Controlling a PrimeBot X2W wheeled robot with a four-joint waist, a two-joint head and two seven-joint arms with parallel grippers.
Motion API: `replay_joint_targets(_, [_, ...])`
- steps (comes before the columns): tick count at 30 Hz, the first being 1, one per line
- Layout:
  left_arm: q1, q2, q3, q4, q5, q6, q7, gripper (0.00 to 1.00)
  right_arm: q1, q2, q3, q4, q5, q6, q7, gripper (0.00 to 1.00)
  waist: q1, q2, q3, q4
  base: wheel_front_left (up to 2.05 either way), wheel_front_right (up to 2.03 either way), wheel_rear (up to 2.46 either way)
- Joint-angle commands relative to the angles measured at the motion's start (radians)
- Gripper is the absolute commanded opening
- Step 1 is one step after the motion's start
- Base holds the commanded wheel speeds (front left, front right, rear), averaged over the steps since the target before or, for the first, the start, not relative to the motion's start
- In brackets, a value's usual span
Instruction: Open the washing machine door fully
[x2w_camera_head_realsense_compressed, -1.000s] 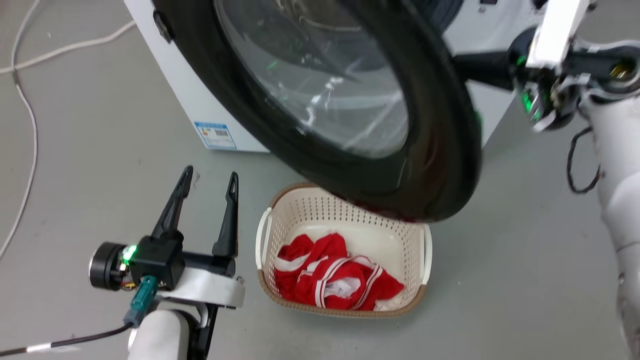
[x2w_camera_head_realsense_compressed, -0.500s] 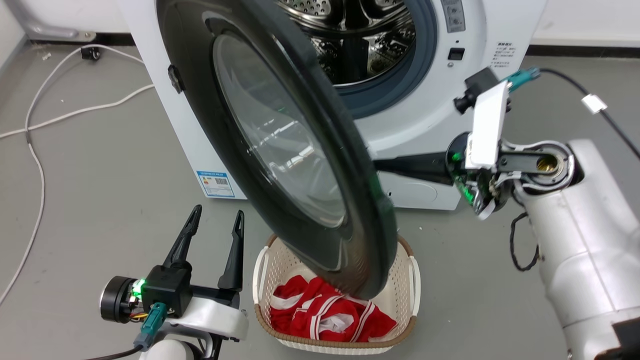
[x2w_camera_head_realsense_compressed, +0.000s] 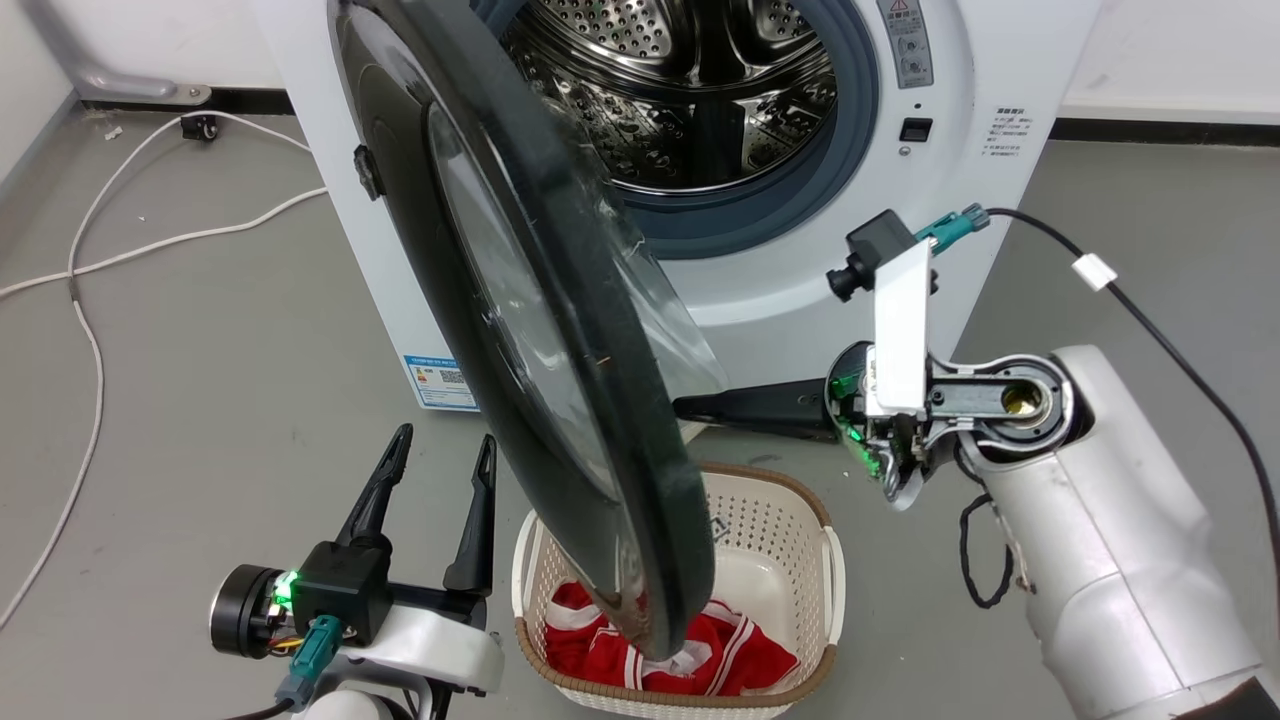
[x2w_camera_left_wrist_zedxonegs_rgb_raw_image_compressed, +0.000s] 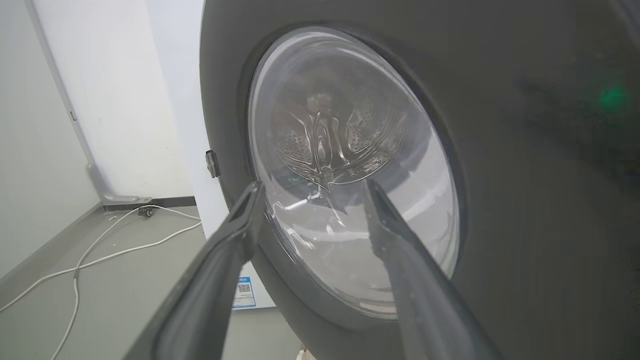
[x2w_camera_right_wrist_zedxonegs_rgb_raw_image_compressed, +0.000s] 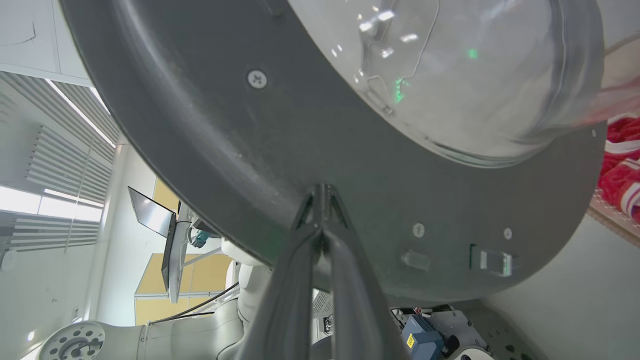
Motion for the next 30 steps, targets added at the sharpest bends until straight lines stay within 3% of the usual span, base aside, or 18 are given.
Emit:
replay_joint_targets(1, [0.005, 0.0, 0.001, -0.001, -0.001, 0.003, -0.003, 1.0, 0.023, 0.012, 0.026, -0.017, 0.026, 0.0, -0.011, 0.0, 0.0002, 0.0, 0.002, 0.0, 0.0, 0.0, 0.0])
replay_joint_targets(9, [-0.006, -0.001, 0.004, -0.002, -0.005, 0.007, -0.003, 1.0, 0.037, 0.011, 0.1, -0.043, 0.087, 0.0, -0.073, 0.0, 0.0002, 0.0, 0.009, -0.002, 0.0, 0.0, 0.0])
replay_joint_targets(13, [-0.003, -0.002, 0.008, -0.003, -0.008, 0.01, -0.003, 1.0, 0.051, 0.009, 0.087, -0.059, 0.093, 0.0, -0.165, 0.0, 0.0002, 0.0, 0.007, -0.008, 0.0, 0.0, 0.0])
replay_joint_targets(22, [0.014, -0.003, 0.024, -0.008, -0.014, 0.017, -0.003, 1.0, 0.149, 0.008, -0.084, -0.058, 0.104, 0.0, -0.527, 0.0, 0.0002, 0.0, -0.003, -0.034, 0.0, 0.0, 0.0])
replay_joint_targets(30, [0.028, -0.003, 0.049, -0.009, -0.025, 0.023, -0.003, 1.0, 0.351, -0.004, -0.23, -0.147, 0.151, 0.0, -0.71, 0.0, 0.0002, 0.0, -0.02, -0.06, 0.0, 0.0, 0.0])
